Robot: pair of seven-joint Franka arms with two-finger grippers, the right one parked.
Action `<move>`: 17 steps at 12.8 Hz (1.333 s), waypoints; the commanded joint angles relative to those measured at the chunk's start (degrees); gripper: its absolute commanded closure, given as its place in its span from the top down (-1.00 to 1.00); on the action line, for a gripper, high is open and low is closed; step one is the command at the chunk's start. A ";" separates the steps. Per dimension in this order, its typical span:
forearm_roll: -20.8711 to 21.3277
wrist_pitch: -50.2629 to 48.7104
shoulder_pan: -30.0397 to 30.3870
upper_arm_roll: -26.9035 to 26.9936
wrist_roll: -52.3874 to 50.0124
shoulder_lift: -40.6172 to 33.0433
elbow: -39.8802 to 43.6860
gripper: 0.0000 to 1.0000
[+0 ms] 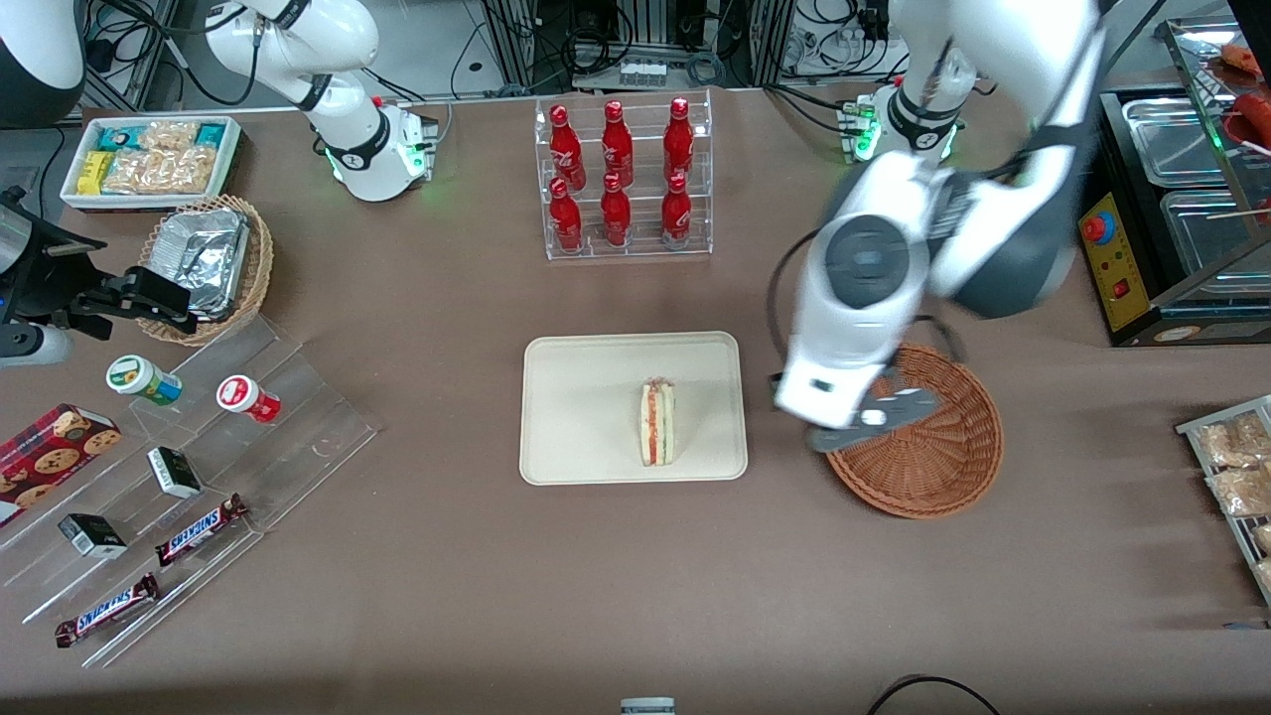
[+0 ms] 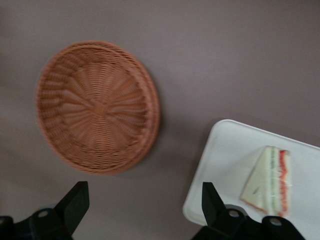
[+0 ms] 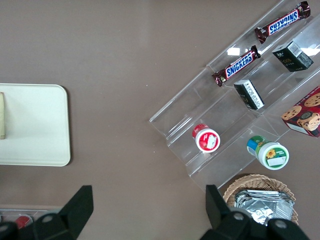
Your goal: Place sandwich from basket to tray
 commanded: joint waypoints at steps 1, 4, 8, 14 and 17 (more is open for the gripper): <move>-2.49 -4.57 5.66 -0.58 9.22 -6.22 -2.33 0.99; -4.87 -10.39 12.17 -0.58 20.85 -13.33 -5.47 0.99; -10.14 -10.31 18.77 -0.49 29.21 -24.75 -14.08 0.99; -11.20 -10.40 21.43 4.83 39.11 -26.45 -12.79 0.99; -11.03 -9.78 14.66 14.18 42.67 -25.05 -11.47 0.99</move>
